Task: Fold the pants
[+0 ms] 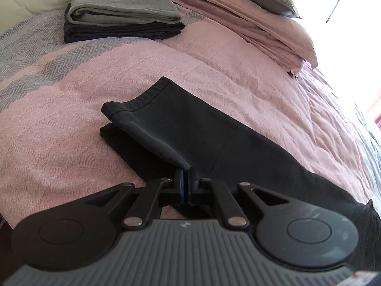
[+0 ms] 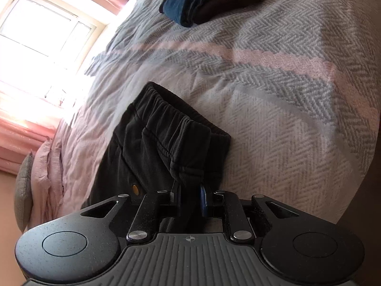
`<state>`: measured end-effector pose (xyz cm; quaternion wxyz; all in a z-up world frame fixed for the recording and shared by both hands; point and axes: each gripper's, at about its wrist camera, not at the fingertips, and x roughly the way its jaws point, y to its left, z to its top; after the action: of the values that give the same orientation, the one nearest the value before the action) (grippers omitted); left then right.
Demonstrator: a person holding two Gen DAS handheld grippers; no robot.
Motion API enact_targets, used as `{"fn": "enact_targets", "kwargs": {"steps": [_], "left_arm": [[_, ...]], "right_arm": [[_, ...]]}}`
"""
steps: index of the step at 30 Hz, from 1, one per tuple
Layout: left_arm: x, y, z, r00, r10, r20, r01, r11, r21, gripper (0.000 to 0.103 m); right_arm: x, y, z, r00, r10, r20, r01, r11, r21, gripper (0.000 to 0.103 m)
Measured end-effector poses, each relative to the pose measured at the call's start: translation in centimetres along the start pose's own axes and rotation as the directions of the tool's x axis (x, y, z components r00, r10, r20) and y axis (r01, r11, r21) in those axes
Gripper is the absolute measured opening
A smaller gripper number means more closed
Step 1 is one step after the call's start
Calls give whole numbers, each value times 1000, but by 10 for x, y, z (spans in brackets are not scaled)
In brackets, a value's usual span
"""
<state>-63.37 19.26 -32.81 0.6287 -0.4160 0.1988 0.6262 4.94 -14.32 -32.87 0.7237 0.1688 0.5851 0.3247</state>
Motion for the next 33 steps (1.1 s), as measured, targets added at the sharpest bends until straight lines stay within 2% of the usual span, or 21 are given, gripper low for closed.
{"fn": "enact_targets", "kwargs": {"steps": [2, 7, 12, 14, 16, 18, 21, 22, 23, 26, 28, 29, 30, 33], "left_arm": [[-3, 4, -2, 1000, -7, 3, 7, 1000, -17, 3], [2, 10, -11, 1000, 7, -20, -7, 1000, 10, 4], [13, -4, -16, 996, 74, -45, -69, 993, 100, 7], [8, -8, -17, 992, 108, -57, -100, 987, 127, 12], [-2, -9, -15, 990, 123, -77, -112, 985, 130, 14], [-13, -10, -15, 986, 147, -79, -134, 980, 148, 14], [-25, -12, -13, 984, 154, -84, -143, 981, 130, 14], [-27, -15, -11, 985, 151, -79, -140, 982, 127, 14], [-28, -21, -10, 986, 147, -75, -137, 982, 131, 14], [-27, -47, -5, 992, 97, -76, -82, 982, 172, 14], [-21, -71, -3, 994, 55, -97, -32, 973, 229, 14], [-16, -87, -3, 993, 25, -113, 6, 964, 265, 14], [-11, -102, -4, 991, -8, -131, 45, 957, 288, 14], [5, -155, -8, 974, -99, -205, 170, 916, 364, 14]], "right_arm": [[-2, 0, 0, 1000, 17, 14, -17, 1000, 0, 12], [2, -12, -7, 1000, -11, -1, 11, 1000, 19, 12], [9, -15, -7, 1000, -22, 1, 22, 999, 30, 12], [4, -18, -5, 1000, -1, -7, 1, 998, 69, 18], [-5, -22, -6, 1000, 20, 24, -23, 994, 110, 35], [-9, -27, -7, 997, 53, 56, -60, 990, 128, 38], [-1, -29, -6, 994, 93, 51, -98, 986, 132, 37], [2, -26, -8, 992, 111, 54, -117, 986, 121, 23], [1, -20, -10, 994, 92, 64, -97, 992, 77, 13], [-13, -7, -18, 993, 63, 101, -59, 997, -44, 9], [2, -21, -21, 998, -51, 33, 53, 997, -57, 9], [9, -28, -19, 998, -59, 2, 59, 998, -20, 11], [11, -28, -15, 998, -61, -14, 61, 998, -7, 16], [-7, 1, -3, 991, -132, 22, 133, 987, -92, 47]]}}
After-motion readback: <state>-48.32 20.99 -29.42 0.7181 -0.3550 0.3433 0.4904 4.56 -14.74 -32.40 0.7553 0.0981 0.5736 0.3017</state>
